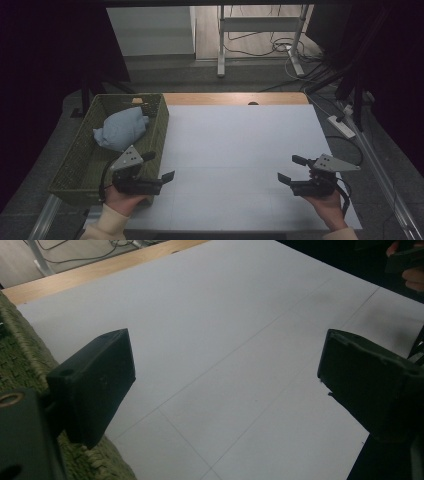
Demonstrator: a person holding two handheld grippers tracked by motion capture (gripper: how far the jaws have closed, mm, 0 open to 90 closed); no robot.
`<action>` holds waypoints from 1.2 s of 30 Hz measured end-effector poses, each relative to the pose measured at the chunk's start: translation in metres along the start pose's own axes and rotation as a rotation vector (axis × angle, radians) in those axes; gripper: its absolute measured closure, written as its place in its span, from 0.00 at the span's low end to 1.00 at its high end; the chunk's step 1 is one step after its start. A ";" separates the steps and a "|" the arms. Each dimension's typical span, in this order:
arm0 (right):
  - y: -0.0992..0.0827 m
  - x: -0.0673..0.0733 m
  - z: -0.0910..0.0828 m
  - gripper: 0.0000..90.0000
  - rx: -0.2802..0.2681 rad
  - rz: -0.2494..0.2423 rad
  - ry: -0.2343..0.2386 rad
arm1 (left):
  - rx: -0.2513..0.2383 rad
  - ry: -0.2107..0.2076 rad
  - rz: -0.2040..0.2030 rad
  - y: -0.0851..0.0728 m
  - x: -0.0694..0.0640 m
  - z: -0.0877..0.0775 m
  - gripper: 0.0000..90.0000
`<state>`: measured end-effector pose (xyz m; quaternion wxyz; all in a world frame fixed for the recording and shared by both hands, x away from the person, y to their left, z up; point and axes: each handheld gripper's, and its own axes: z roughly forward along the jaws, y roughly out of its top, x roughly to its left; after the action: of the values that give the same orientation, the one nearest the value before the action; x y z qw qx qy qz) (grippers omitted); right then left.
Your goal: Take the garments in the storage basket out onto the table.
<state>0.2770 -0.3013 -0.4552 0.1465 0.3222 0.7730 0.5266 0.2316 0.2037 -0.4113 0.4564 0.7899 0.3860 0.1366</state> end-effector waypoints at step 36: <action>-0.005 0.001 -0.001 0.15 0.010 0.008 -0.007 | 0.013 0.059 -0.034 0.057 0.051 -0.021 0.11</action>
<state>0.2739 -0.3029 -0.4589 0.1454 0.3278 0.7739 0.5220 0.2810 0.2379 -0.3598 0.4420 0.7819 0.4134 0.1497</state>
